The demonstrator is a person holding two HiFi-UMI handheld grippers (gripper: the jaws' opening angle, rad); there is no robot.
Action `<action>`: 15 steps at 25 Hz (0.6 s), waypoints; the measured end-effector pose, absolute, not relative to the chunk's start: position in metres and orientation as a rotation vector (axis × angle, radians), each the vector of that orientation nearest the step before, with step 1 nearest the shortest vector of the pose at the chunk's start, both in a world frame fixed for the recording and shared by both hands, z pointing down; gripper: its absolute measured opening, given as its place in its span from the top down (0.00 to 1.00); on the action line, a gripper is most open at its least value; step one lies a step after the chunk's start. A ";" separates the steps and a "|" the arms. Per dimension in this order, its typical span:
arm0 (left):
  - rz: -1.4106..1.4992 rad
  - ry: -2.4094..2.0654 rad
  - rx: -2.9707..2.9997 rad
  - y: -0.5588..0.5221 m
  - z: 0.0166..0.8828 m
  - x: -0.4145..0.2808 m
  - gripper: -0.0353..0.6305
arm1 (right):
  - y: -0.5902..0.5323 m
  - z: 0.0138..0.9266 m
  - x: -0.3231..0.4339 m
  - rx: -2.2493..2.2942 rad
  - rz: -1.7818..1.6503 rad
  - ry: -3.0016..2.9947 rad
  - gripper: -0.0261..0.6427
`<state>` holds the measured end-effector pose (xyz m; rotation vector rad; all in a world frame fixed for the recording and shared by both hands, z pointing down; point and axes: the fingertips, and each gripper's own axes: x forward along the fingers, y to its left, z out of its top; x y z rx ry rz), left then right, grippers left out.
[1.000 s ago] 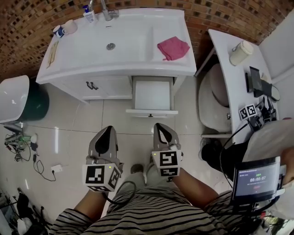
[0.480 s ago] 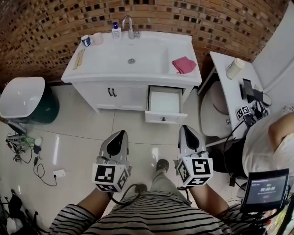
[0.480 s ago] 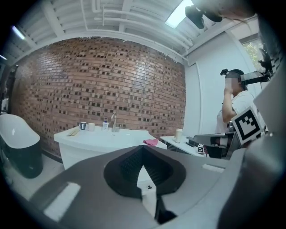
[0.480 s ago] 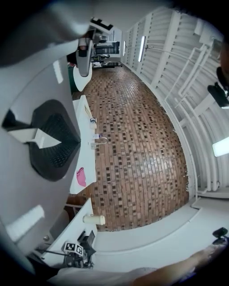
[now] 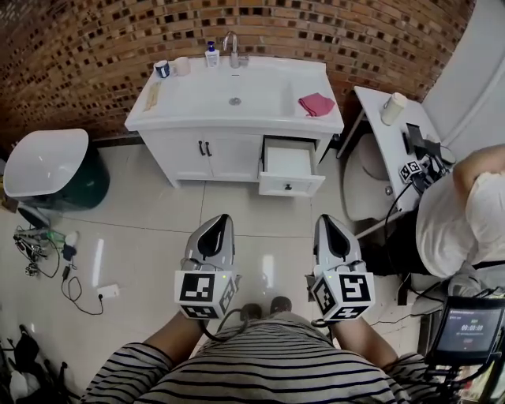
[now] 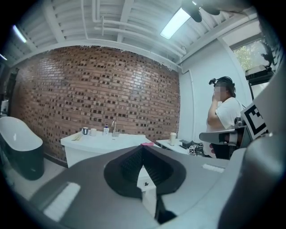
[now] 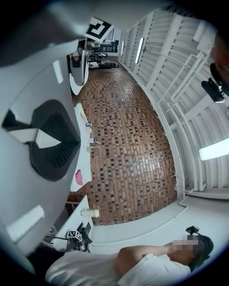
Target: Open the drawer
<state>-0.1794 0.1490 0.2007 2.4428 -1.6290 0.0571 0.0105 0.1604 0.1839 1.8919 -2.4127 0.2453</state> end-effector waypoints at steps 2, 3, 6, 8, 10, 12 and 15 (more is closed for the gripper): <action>0.047 -1.635 2.439 0.160 0.198 -0.175 0.92 | 0.172 0.180 0.008 1.888 0.249 -2.429 0.96; 0.047 -1.637 2.436 0.166 0.198 -0.173 0.92 | 0.177 0.178 0.008 1.886 0.246 -2.441 0.96; 0.044 -1.650 2.395 0.179 0.202 -0.169 0.92 | 0.190 0.175 0.007 1.866 0.217 -2.484 0.96; 0.039 -1.653 2.365 0.187 0.203 -0.164 0.92 | 0.198 0.176 0.007 1.838 0.216 -2.495 0.96; 0.048 -1.647 2.370 0.195 0.202 -0.156 0.92 | 0.203 0.177 0.007 1.812 0.241 -2.507 0.96; 0.061 -1.642 2.394 0.199 0.200 -0.148 0.92 | 0.205 0.181 0.007 1.787 0.282 -2.516 0.96; 0.069 -1.635 2.423 0.202 0.197 -0.139 0.92 | 0.205 0.184 0.008 1.767 0.299 -2.520 0.96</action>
